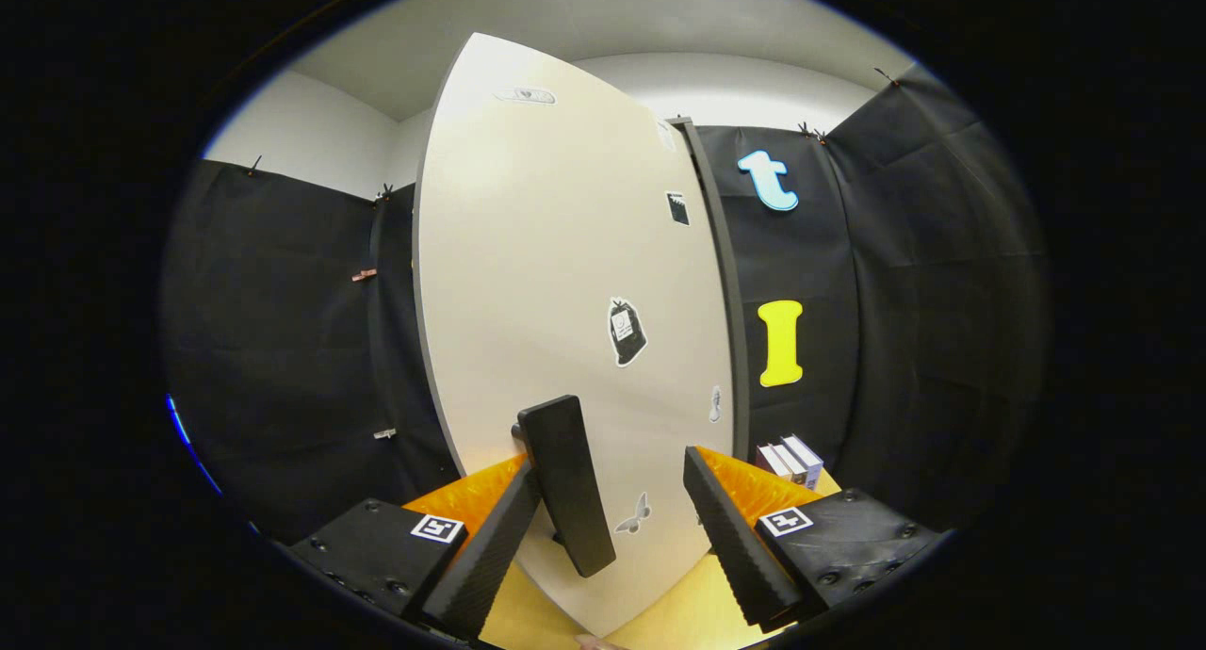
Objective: Open the shoe cabinet door, grab the shoes and put them into the shoe cabinet, then close the shoe cabinet door.
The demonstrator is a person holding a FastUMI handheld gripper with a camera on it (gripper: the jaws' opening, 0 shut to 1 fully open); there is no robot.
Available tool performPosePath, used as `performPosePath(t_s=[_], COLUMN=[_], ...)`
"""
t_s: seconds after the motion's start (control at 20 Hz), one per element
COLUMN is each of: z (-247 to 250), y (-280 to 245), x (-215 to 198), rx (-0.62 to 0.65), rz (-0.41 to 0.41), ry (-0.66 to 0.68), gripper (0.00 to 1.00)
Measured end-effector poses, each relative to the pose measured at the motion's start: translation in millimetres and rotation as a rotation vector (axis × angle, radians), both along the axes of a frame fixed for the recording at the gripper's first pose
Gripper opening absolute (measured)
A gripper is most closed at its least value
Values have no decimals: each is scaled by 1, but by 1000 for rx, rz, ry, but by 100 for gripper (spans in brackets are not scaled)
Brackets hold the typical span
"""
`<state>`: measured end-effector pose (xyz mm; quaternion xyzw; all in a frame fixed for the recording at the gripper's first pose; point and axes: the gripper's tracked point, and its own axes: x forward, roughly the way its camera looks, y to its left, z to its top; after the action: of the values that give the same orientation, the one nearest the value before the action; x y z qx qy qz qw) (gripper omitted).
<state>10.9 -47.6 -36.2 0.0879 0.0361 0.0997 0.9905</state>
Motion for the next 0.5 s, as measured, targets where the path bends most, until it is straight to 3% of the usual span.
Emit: performPosePath(t_s=[0.5], z=[-19], y=[108], x=[91], rx=[-26], rz=[24], ry=[12], gripper=[99])
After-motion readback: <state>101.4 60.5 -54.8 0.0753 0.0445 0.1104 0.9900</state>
